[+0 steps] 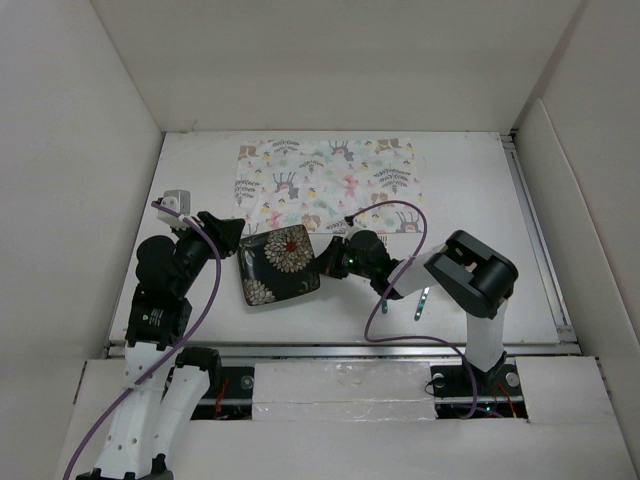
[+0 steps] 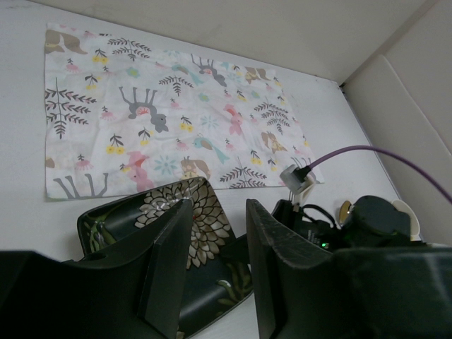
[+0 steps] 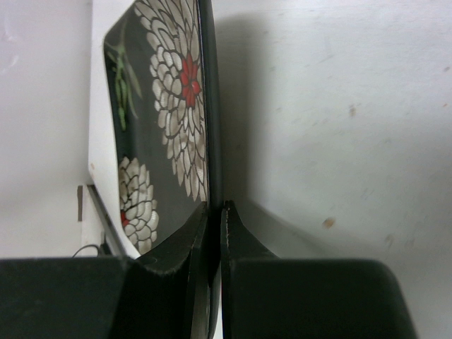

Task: Set the dinner table for one person

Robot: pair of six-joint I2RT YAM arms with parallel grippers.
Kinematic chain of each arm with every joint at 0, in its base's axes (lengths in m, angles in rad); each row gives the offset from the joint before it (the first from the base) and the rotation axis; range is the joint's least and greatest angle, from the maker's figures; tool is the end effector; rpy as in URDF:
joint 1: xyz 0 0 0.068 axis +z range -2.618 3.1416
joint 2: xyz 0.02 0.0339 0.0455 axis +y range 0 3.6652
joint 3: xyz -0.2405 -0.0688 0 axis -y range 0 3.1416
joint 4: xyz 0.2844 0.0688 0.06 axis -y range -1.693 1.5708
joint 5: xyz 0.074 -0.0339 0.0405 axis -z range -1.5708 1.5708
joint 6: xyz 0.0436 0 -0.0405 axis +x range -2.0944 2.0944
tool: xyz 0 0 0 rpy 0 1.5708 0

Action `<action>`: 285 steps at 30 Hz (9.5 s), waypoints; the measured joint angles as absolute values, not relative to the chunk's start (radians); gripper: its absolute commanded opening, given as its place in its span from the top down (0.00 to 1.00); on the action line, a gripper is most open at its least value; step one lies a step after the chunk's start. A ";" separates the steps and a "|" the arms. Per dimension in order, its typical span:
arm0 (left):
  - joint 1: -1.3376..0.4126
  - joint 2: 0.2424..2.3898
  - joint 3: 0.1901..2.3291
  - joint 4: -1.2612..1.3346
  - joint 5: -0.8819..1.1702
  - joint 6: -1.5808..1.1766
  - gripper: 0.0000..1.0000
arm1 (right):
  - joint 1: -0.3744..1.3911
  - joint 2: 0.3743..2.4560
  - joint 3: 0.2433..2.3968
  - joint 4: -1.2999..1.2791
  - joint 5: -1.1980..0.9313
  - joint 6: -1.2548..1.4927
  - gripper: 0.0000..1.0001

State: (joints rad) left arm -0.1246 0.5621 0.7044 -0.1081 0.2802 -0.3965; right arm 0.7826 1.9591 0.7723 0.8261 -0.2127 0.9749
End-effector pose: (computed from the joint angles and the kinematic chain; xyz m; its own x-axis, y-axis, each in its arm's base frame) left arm 0.2023 -0.0375 0.3454 -0.1207 -0.3589 -0.9255 0.3762 0.8462 -0.3772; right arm 0.2646 0.2761 0.0537 -0.8268 0.3187 -0.4635 -0.2583 0.5168 0.8162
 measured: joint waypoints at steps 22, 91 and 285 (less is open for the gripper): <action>-0.125 0.566 0.704 -0.118 0.281 -0.397 0.56 | 0.353 1.925 1.183 0.552 -0.282 0.887 1.00; -0.130 0.902 0.779 -0.114 0.323 -0.439 1.00 | 0.490 1.290 0.824 0.305 -0.049 0.520 0.97; -0.843 0.231 0.739 -0.279 -0.022 -0.321 0.48 | 0.570 1.145 0.573 -0.583 0.369 0.903 0.68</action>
State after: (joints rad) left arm -0.8429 0.2310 0.7387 -0.2790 -0.0219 -0.3206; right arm 0.5705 1.1454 0.5732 -0.5827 0.3687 0.9028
